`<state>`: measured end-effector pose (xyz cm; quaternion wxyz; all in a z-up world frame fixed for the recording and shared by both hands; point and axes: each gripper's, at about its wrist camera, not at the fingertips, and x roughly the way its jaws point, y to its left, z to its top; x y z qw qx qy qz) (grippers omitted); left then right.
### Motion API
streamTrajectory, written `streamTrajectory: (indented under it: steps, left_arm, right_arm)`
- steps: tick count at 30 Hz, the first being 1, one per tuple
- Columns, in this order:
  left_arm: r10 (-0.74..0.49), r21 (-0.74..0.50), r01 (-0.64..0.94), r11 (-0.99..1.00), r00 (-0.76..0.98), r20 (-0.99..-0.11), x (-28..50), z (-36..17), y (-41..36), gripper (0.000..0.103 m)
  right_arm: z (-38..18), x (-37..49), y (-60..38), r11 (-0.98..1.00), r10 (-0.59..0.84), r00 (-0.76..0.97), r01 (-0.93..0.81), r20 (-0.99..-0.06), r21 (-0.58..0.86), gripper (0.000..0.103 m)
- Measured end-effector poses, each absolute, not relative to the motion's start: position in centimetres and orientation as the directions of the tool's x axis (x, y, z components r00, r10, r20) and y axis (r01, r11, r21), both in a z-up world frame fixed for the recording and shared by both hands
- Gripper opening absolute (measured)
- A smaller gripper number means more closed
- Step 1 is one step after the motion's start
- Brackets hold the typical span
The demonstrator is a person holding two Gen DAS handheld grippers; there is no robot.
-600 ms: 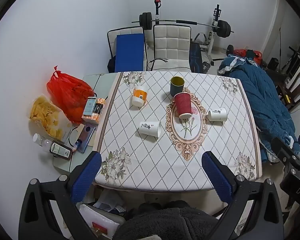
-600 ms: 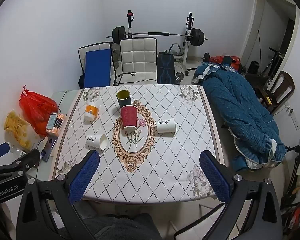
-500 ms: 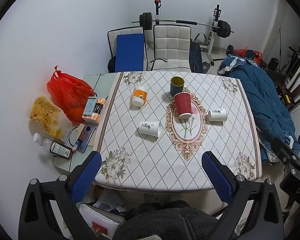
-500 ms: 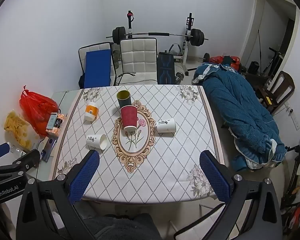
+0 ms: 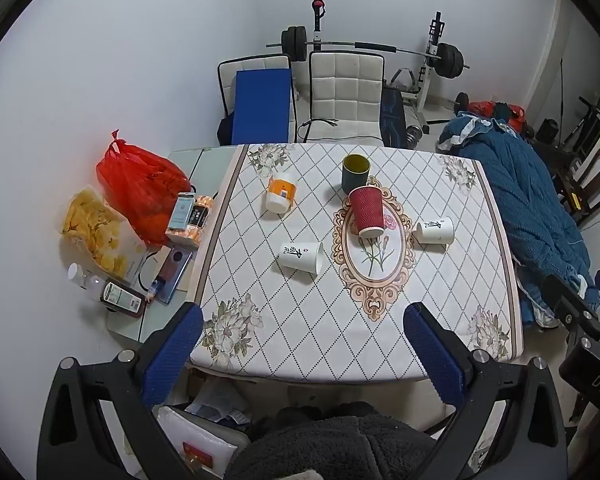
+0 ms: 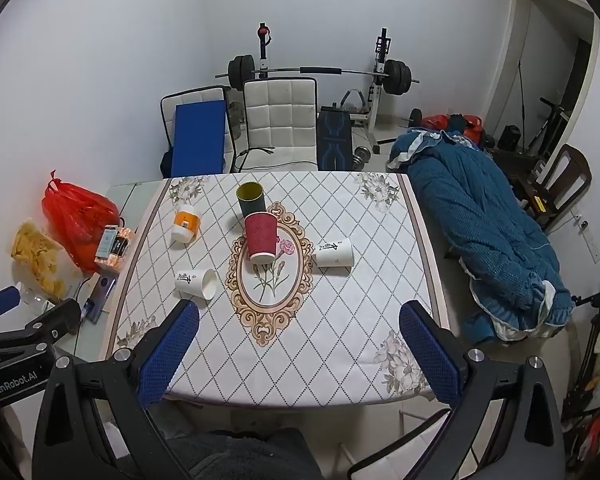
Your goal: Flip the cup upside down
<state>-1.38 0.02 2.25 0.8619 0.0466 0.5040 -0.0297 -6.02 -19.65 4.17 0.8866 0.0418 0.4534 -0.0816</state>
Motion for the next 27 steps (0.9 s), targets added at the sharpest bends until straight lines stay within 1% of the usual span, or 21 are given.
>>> streamTrajectory:
  steps: [13,17,20,25,27]
  left_arm:
    - [-0.004,0.045,0.089,0.995,0.487,-0.873,-1.5,2.2,0.3,0.103]
    - [0.012,0.045,0.06,0.997,0.472,-0.882,-0.2,0.6,-0.1,0.103]
    - [0.036,0.062,0.044,0.997,0.443,-0.896,1.3,-1.3,-0.9,0.103]
    - [0.078,0.096,0.025,0.995,0.398,-0.914,3.8,-5.2,-1.9,0.103]
    - [0.113,0.13,0.02,0.991,0.377,-0.919,4.9,-7.2,-2.3,0.103]
  right_arm:
    - [4.7,-5.9,-19.4,0.984,-0.101,0.577,0.178,-0.81,0.004,0.102]
    - [4.4,-5.6,-19.3,0.984,-0.095,0.566,0.179,-0.819,0.009,0.102]
    - [2.1,-3.8,-20.5,0.984,-0.081,0.537,0.176,-0.84,0.018,0.102]
    - [-3.5,-1.1,-22.5,0.983,-0.069,0.451,0.185,-0.89,0.018,0.102]
    - [-6.0,-0.1,-23.2,0.982,-0.058,0.408,0.185,-0.911,0.02,0.102]
